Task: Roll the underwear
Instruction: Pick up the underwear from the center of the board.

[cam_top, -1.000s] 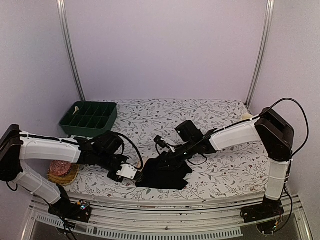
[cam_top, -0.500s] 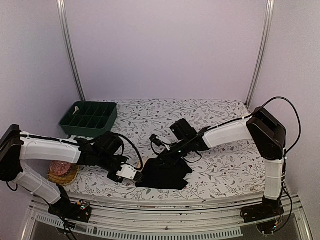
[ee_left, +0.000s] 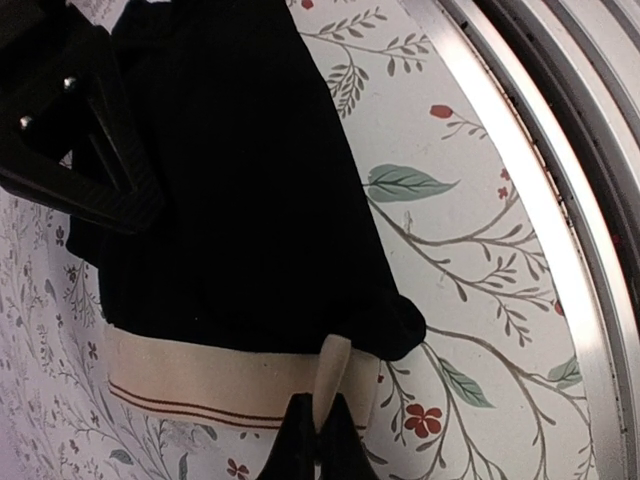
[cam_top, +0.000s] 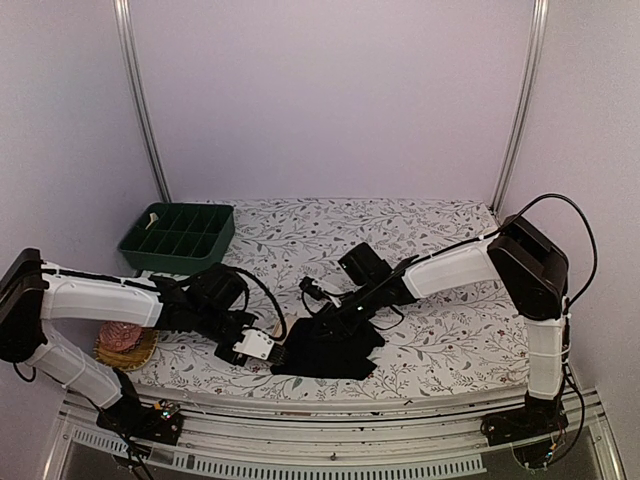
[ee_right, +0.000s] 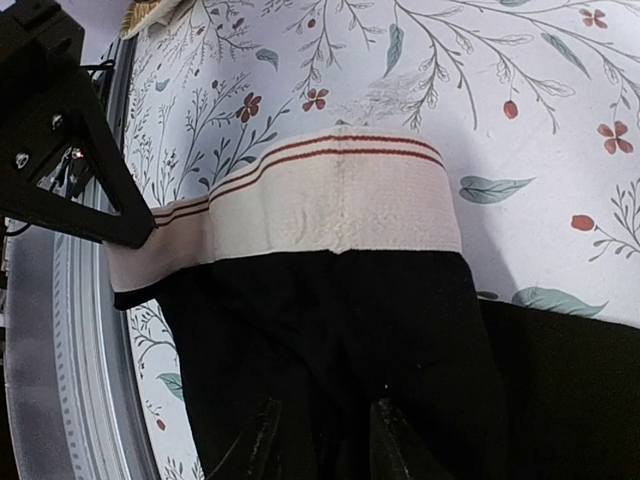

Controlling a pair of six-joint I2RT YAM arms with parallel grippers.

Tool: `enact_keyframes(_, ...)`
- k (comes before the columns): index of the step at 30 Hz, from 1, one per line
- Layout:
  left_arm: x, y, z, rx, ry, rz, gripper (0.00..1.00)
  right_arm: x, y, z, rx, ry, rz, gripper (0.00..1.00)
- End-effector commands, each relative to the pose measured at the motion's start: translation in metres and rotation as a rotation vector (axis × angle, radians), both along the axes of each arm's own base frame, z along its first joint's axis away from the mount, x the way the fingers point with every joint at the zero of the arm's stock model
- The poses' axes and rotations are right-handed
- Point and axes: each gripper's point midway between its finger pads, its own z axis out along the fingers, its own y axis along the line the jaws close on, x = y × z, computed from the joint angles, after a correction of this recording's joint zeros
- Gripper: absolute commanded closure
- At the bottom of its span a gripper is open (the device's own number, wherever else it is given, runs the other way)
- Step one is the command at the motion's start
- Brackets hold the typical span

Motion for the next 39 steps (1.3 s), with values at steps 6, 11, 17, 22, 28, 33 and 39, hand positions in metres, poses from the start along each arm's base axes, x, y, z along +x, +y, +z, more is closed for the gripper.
enact_keyframes(6, -0.002, -0.005, -0.007, 0.007, 0.030, 0.002, 1.00, -0.005, 0.000, 0.011, 0.009, -0.036, 0.012, 0.78)
enact_keyframes(11, -0.001, -0.005, -0.008, 0.010, 0.030, 0.006, 1.00, -0.008, -0.001, 0.020, 0.029, -0.091, 0.038, 0.73)
enact_keyframes(17, 0.000, -0.006, -0.008, 0.011, 0.033, 0.010, 1.00, -0.016, -0.001, 0.033, 0.071, -0.085, 0.054, 0.70)
enact_keyframes(22, 0.001, -0.007, -0.008, 0.010, 0.033, 0.011, 1.00, -0.016, -0.005, 0.028, 0.041, -0.068, 0.034, 0.66)
enact_keyframes(28, 0.001, -0.006, -0.008, 0.011, 0.034, 0.012, 1.00, -0.023, -0.010, 0.013, 0.007, 0.004, 0.014, 0.65)
enact_keyframes(33, 0.000, -0.006, -0.008, 0.009, 0.035, 0.010, 1.00, -0.018, -0.013, 0.003, -0.025, -0.001, -0.012, 0.65)
enact_keyframes(39, 0.000, -0.006, -0.009, 0.010, 0.036, 0.012, 1.00, -0.013, -0.015, -0.009, -0.075, -0.011, -0.028, 0.65)
